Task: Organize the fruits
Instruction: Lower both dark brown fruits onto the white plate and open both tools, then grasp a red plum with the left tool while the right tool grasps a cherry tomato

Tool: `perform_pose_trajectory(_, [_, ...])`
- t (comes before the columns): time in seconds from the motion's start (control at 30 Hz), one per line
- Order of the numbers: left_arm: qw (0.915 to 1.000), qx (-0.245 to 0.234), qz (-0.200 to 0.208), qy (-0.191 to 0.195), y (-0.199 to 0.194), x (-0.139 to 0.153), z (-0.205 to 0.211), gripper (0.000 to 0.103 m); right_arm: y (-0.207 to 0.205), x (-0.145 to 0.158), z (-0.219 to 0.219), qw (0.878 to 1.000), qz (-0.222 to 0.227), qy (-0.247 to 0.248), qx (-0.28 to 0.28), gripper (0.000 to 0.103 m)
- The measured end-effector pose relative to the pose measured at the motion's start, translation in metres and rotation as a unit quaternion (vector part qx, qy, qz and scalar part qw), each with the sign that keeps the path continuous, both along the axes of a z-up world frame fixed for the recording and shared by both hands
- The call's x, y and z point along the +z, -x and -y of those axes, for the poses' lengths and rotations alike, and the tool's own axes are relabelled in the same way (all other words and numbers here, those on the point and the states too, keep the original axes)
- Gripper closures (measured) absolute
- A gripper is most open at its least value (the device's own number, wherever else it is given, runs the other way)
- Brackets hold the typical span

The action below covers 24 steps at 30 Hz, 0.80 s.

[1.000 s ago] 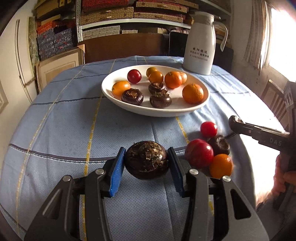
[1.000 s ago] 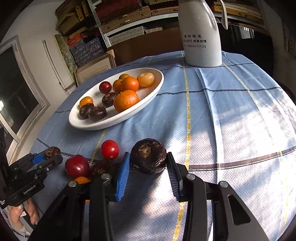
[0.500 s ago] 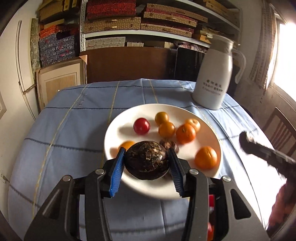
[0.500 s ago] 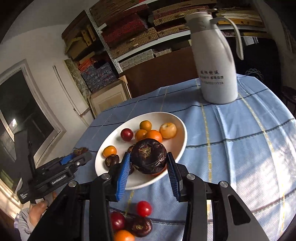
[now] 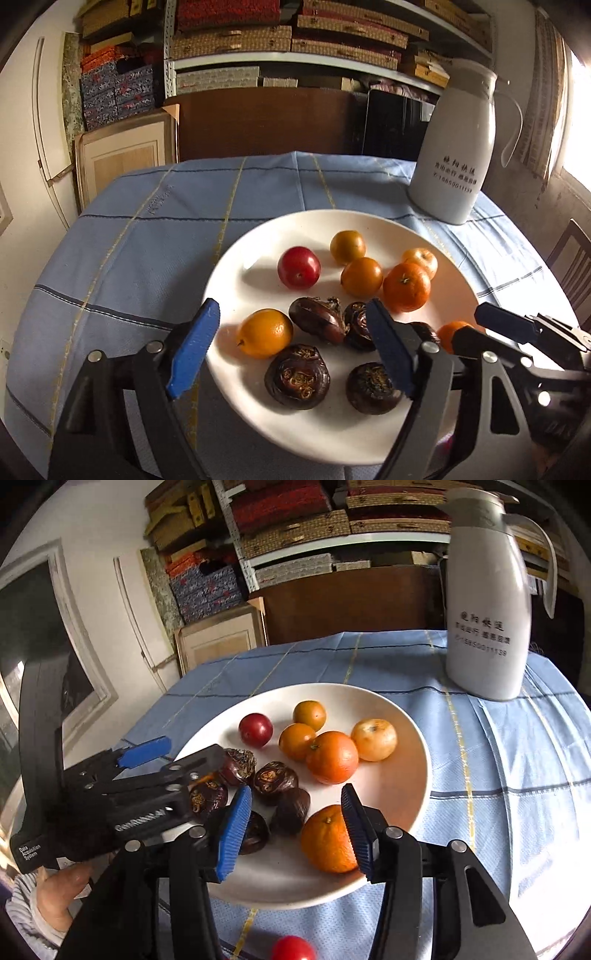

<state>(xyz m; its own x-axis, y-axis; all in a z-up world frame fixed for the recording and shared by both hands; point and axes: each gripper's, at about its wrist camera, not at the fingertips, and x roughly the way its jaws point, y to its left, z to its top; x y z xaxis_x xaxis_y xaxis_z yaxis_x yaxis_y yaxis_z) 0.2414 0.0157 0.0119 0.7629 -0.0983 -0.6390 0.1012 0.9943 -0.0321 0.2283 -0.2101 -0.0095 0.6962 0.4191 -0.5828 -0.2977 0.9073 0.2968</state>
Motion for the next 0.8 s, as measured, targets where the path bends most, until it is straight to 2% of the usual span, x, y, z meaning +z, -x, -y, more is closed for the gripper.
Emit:
perform_pose_trajectory(0.07, [1.0000,0.000,0.006,0.000,0.010,0.004,-0.001,0.016,0.005,-0.001,0.009,1.000,-0.006,-0.018,-0.008,0.051])
perform_pose_trajectory(0.33, [0.9996,-0.026,0.007,-0.011,0.067,-0.007,0.009,0.008,0.037,-0.021,0.036,0.999,-0.025,-0.017,-0.043,0.037])
perform_pose_trajectory(0.5, [0.9961,-0.060,0.008,-0.064,0.114,-0.022,0.034,0.005,0.063,-0.018,0.060,0.996,-0.006,-0.035,-0.079,0.024])
perform_pose_trajectory(0.63, [0.9914,-0.072,0.017,-0.108,0.144,-0.033,0.048,0.005,0.077,-0.024,0.079,0.993,-0.011,-0.063,-0.100,0.023])
perform_pose_trajectory(0.8, [0.9923,-0.069,0.019,-0.101,0.145,-0.032,0.046,0.004,0.081,-0.033,0.086,0.991,-0.031,-0.079,-0.103,0.023])
